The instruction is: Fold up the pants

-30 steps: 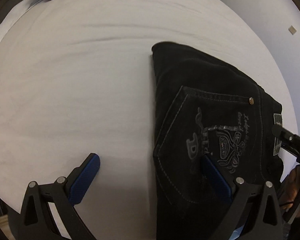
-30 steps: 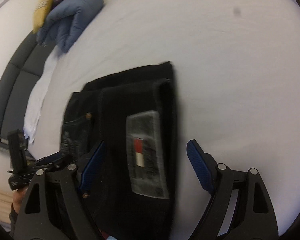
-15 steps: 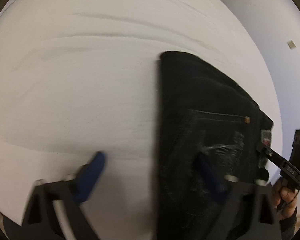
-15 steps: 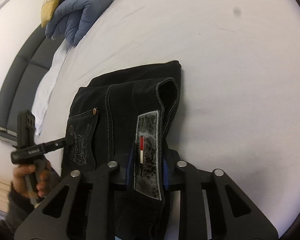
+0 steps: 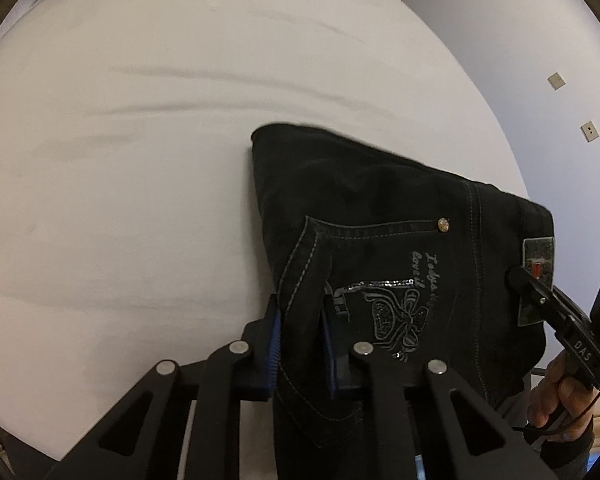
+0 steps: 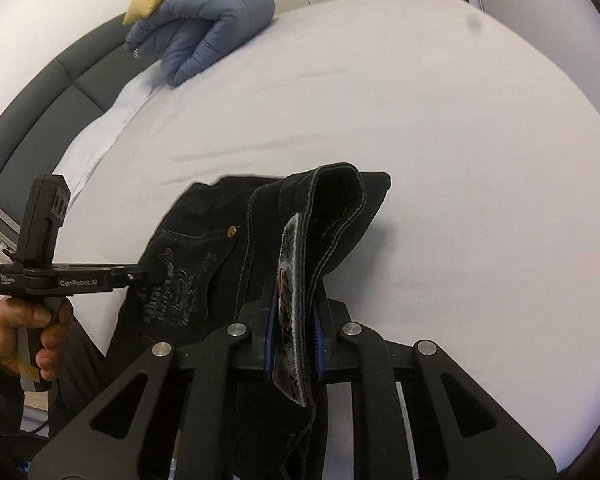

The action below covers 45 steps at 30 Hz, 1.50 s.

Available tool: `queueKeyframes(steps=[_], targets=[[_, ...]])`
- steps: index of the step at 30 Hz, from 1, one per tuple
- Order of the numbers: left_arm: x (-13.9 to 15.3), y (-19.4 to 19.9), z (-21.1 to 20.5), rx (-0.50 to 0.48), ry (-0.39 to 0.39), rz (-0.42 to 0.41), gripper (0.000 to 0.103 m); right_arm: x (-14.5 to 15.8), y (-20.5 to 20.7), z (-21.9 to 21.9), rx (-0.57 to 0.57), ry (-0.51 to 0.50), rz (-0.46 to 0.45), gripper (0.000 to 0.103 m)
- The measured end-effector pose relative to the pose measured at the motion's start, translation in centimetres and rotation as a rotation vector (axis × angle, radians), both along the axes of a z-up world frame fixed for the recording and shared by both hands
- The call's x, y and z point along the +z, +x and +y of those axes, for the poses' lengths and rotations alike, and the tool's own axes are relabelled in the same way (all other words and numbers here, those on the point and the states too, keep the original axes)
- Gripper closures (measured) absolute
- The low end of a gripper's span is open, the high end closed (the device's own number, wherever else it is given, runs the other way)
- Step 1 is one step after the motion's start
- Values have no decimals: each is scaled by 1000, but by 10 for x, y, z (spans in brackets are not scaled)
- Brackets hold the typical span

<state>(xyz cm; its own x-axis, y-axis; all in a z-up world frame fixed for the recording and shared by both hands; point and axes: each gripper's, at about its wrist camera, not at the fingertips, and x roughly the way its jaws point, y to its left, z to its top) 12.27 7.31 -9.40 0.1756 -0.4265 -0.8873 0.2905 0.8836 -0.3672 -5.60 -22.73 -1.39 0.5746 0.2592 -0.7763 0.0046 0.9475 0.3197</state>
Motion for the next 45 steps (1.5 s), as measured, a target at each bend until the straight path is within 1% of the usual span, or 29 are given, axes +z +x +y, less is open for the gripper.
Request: queueKeyframes(steps=[1,4,8,10,11,12,13,14,15,16,17,18,20,23,24,25,26,28,29,31,32,34,35,36,38,39,40,43,45], targets=[[5,0,-10,-2,3,-19,85,7,1,-1,1,0,-16,90],[29,6,-14,-4,-8,-79,85,28,9,-13,-6,2,-61,90],[42,22,-37,-7,1,-134,85,34,38,-42,-36,30,-66,90],[37,29,-51,-22,39,-159,81,22,55,-56,-47,57,-22,89],[29,32,-54,-23,59,-154,79,6,67,-67,-69,73,32,88],[14,37,-60,-14,76,-139,76,-5,73,-74,-89,71,69,85],[7,43,-64,-8,85,-133,75,-25,81,-82,-115,58,135,84],[-7,44,-67,2,107,-126,69,-39,84,-87,-136,50,177,80],[-13,44,-67,13,113,-122,50,-54,84,-95,-167,55,213,70],[-16,40,-63,41,104,-121,33,-57,78,-103,-198,94,196,60],[-17,37,-59,60,96,-123,28,-54,72,-108,-221,114,170,56],[-14,30,-55,76,95,-138,24,-46,62,-113,-253,121,134,47],[0,13,-50,103,136,-227,16,-33,47,-115,-271,100,77,44],[52,-32,-50,154,247,-533,1,17,21,-100,-280,-53,-87,44],[71,-55,-45,174,272,-630,0,39,11,-93,-279,-95,-155,43],[96,-81,-47,197,285,-748,0,59,0,-85,-282,-134,-214,38],[109,-88,-47,208,290,-803,0,82,-12,-75,-285,-177,-294,35],[145,-119,-48,278,294,-904,0,122,-29,-59,-298,-234,-429,22],[157,-114,-48,298,271,-910,0,140,-38,-48,-301,-257,-491,19],[183,-120,-32,314,169,-922,0,174,-60,-34,-305,-305,-616,7],[195,-127,-30,311,150,-925,0,189,-71,-29,-307,-322,-667,4],[216,-120,-31,307,173,-916,0,216,-92,-20,-302,-326,-750,0],[224,-117,-28,313,177,-905,0,224,-97,-18,-304,-327,-762,0],[225,-109,-20,316,171,-885,0,233,-101,-15,-302,-330,-756,0],[228,-104,-11,328,169,-812,0,242,-99,-9,-278,-350,-672,0],[222,-89,-12,329,172,-794,0,244,-97,-6,-277,-366,-623,0],[221,-88,-9,330,178,-773,0,245,-97,-4,-282,-376,-593,0],[218,-92,-15,315,191,-731,0,244,-101,-1,-286,-363,-546,0],[208,-85,-15,304,204,-714,0,240,-101,1,-289,-359,-511,0]])
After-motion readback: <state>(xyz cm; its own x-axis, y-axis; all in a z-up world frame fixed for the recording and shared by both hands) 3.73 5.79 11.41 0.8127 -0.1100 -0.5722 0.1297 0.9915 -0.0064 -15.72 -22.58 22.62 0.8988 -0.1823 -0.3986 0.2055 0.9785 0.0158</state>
